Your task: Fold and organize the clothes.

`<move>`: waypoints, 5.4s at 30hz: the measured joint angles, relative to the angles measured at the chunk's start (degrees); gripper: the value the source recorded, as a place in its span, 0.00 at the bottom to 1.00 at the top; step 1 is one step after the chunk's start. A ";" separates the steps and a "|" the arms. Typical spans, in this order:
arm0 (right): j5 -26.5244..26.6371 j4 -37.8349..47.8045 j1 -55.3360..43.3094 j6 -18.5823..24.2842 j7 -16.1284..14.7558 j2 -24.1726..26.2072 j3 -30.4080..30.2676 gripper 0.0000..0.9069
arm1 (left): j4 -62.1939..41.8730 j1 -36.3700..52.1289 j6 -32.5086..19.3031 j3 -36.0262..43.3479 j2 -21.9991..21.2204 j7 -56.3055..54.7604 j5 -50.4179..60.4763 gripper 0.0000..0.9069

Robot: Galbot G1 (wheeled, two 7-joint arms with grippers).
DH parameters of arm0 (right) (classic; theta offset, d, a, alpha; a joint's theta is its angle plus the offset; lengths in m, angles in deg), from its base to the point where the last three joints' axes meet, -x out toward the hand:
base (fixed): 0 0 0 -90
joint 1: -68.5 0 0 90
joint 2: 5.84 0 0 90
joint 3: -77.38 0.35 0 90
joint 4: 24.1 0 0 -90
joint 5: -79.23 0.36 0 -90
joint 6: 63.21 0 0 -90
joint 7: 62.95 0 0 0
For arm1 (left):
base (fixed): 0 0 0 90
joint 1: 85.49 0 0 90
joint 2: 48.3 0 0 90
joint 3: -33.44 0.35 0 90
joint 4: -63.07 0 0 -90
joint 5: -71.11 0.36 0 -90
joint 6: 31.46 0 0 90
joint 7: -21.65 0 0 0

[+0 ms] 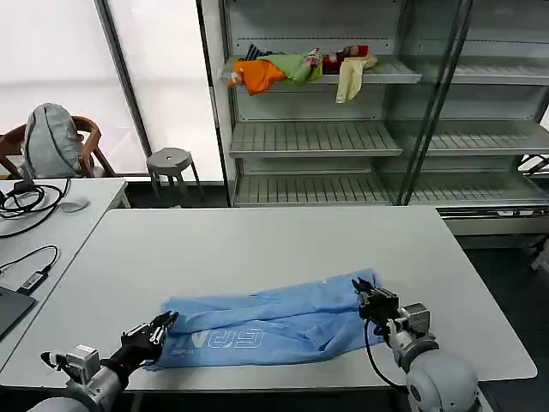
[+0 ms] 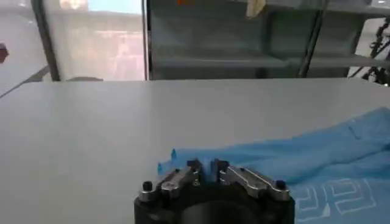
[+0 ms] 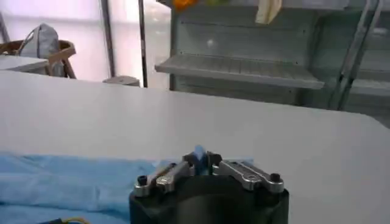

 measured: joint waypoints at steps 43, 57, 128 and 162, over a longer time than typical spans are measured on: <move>-5.65 -8.76 7.01 1.55 -2.22 -2.36 6.78 1.00 | -1.17 3.78 -2.72 19.96 -3.98 -36.72 1.14 0.02; -6.27 -8.96 7.55 1.88 -2.35 -2.57 6.49 1.00 | -2.75 4.01 -2.85 20.07 -3.86 -34.92 5.88 0.01; -9.26 -10.17 8.20 1.61 -2.43 -3.48 7.53 1.00 | 0.25 19.24 1.09 28.79 -10.98 -13.20 19.58 1.00; -9.24 -9.42 6.89 2.23 -3.11 -3.71 6.18 1.00 | -4.55 10.41 3.10 11.53 -7.58 -24.65 8.98 1.00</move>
